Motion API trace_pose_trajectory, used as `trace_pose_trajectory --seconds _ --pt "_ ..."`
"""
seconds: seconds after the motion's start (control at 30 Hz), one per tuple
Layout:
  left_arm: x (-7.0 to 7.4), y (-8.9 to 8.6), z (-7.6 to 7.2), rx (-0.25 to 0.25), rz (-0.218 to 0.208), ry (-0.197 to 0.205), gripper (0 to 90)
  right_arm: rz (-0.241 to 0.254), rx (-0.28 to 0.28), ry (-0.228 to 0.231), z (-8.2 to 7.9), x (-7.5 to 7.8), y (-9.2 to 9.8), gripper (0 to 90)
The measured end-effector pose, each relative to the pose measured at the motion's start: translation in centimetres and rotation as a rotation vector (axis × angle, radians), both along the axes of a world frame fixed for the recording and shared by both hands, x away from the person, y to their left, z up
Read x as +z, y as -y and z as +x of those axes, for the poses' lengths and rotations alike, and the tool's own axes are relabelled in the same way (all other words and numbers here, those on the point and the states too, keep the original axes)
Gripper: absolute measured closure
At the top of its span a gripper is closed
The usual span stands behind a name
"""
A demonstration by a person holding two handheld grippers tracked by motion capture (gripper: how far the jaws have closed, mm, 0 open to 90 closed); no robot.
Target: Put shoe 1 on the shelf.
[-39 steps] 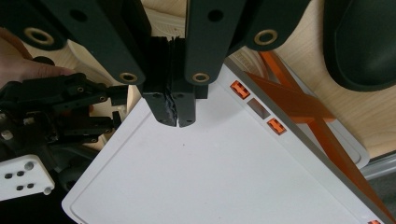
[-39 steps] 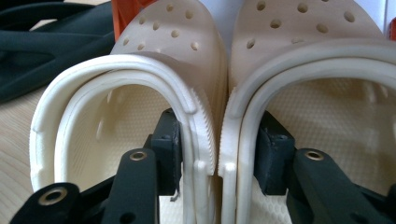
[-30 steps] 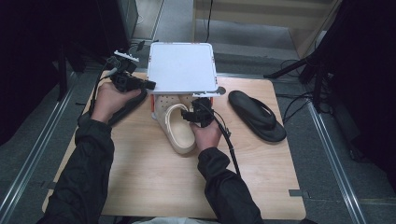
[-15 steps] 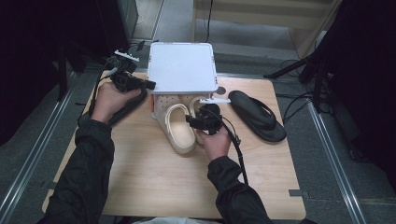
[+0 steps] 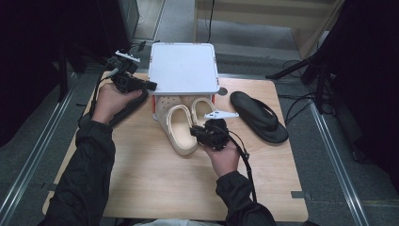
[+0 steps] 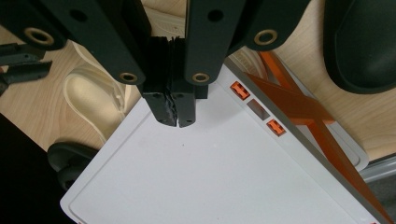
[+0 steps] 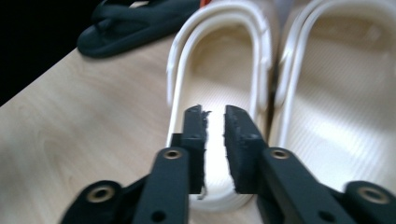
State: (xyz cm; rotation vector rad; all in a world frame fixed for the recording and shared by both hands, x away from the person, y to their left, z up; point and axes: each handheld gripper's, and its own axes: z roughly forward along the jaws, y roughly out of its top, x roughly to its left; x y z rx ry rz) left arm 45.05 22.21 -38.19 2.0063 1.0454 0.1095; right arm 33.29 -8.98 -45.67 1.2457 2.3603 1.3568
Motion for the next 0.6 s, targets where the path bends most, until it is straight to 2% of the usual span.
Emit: trace_pose_trajectory --seconds 0.13,0.37,0.43,0.53,0.6 --pt "0.0 0.0 0.0 0.000 0.000 0.000 89.8 0.016 0.022 -0.017 -1.0 -0.9 0.2 90.0" --pt "0.0 0.0 0.0 0.000 0.002 0.000 89.7 -0.016 0.060 -0.016 -3.0 -2.5 0.1 90.0" --pt "0.0 0.0 0.0 -0.001 0.001 0.000 89.7 -0.024 0.078 -0.004 -3.6 -3.0 0.2 90.0" --pt "0.0 0.0 0.0 0.002 0.003 0.000 89.8 -0.014 0.086 -0.002 -4.3 -3.9 0.4 90.0" --pt "0.1 0.1 -0.1 0.006 0.007 0.000 89.9 -0.008 0.089 -0.021 -4.4 -4.4 0.6 90.0"
